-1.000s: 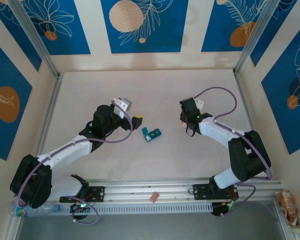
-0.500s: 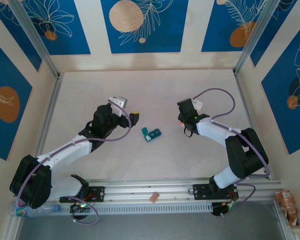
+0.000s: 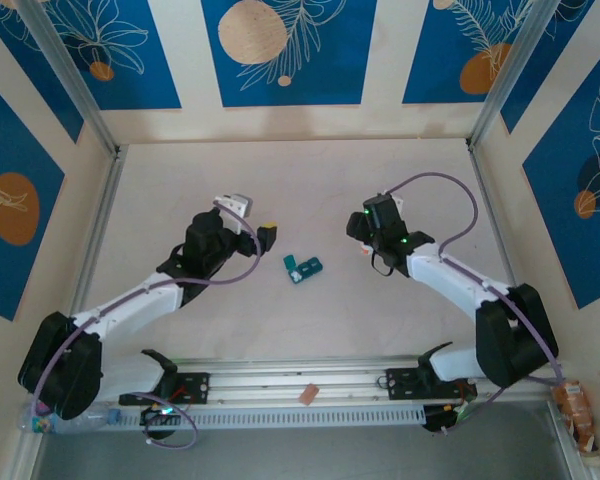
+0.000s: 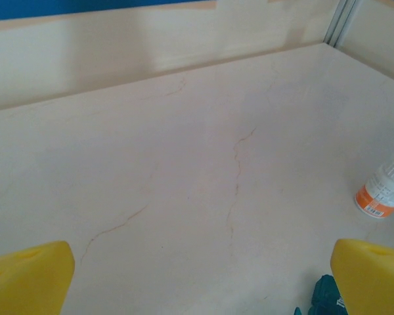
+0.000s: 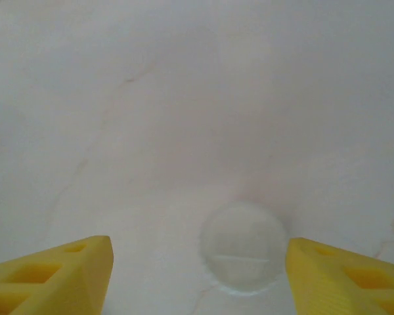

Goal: Sort the pills into containers

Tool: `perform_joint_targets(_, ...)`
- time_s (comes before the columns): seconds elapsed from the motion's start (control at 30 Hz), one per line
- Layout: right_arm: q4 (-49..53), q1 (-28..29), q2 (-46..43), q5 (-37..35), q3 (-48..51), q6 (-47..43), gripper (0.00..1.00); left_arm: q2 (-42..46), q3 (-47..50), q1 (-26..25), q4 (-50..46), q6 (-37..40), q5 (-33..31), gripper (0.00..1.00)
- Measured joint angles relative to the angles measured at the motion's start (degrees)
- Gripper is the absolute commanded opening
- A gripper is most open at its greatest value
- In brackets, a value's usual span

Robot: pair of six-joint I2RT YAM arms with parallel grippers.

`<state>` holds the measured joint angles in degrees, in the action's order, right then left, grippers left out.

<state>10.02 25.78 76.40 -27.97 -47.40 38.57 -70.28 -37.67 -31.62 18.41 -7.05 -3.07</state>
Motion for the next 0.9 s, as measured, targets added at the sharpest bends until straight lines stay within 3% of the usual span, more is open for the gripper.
perform_joint_targets(0.13,1.8,0.1,-2.1,8.6,-2.2,-3.0,0.7,-2.5,-0.5,0.1,0.0,-0.3,0.0,1.0)
perform_joint_targets(0.3,7.1,2.2,1.3,19.3,-9.0,-7.5,0.7,-6.8,-3.2,0.5,-0.4,-1.8,0.5,1.0)
perform_joint_targets(0.53,11.8,7.2,13.0,24.3,-13.8,-10.5,0.69,-11.3,-5.1,2.4,-1.0,-5.1,2.3,1.0)
perform_joint_targets(0.63,13.5,7.5,18.1,24.6,-13.9,-10.7,0.69,-12.6,-6.7,3.2,-3.1,-6.0,3.1,0.96)
perform_joint_targets(0.7,14.1,7.5,20.4,24.6,-13.9,-10.7,0.68,-13.2,-7.9,3.5,-4.7,-6.2,3.7,0.86)
perform_joint_targets(0.77,14.7,7.4,22.2,24.6,-14.0,-10.7,0.68,-13.6,-9.0,3.8,-6.1,-6.0,4.5,0.69)
perform_joint_targets(0.9,15.1,7.2,24.0,24.6,-14.6,-11.0,0.67,-14.3,-10.6,4.2,-9.1,-5.9,6.3,0.16)
